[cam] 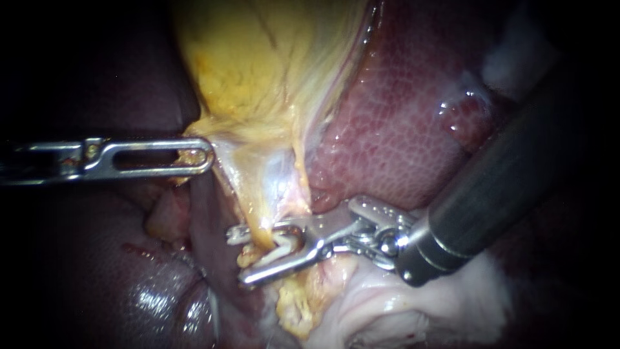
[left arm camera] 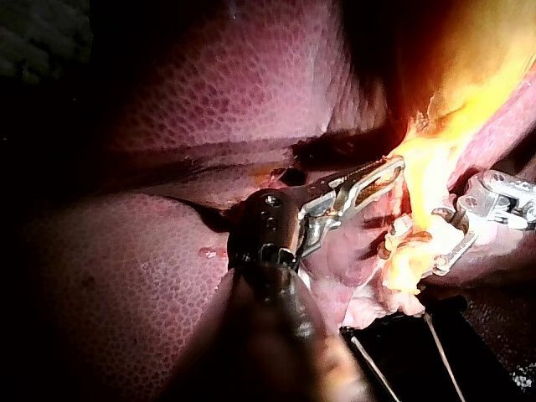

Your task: Clipping third clip left tube

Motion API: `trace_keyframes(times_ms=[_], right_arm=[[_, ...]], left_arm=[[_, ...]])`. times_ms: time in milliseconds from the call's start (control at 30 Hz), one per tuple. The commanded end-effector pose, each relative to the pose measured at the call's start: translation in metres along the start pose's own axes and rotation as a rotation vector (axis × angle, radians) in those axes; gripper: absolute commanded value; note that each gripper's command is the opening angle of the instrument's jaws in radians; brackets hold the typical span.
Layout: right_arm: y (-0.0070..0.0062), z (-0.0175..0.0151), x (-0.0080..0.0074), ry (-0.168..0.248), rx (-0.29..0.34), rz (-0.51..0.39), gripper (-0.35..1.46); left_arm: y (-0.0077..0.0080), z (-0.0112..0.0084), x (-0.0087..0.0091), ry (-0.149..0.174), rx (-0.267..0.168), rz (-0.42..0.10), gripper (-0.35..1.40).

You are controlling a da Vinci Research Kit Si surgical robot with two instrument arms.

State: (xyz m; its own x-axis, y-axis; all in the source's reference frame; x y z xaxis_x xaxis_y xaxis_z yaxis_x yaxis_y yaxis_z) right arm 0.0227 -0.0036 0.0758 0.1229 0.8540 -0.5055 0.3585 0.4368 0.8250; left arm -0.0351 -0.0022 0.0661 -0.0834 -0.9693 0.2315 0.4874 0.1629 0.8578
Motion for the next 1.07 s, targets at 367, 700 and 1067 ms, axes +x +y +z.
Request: trace_keyframes(times_ms=[367,700,1067], right_arm=[[0.0,-0.0011,0.0027,0.052,-0.006,0.012,0.53],[0.0011,-0.0034,0.0015,0.045,0.001,0.062,-0.35],[0.0012,-0.0032,0.0012,0.044,0.004,0.06,-0.35]], left_arm=[[0.0,0.0,0.0,0.0,-0.001,0.0,-0.35],[0.0,0.0001,0.0,-0.001,-0.001,0.001,-0.35],[0.0,0.0001,0.0001,-0.001,-0.001,0.001,-0.35]])
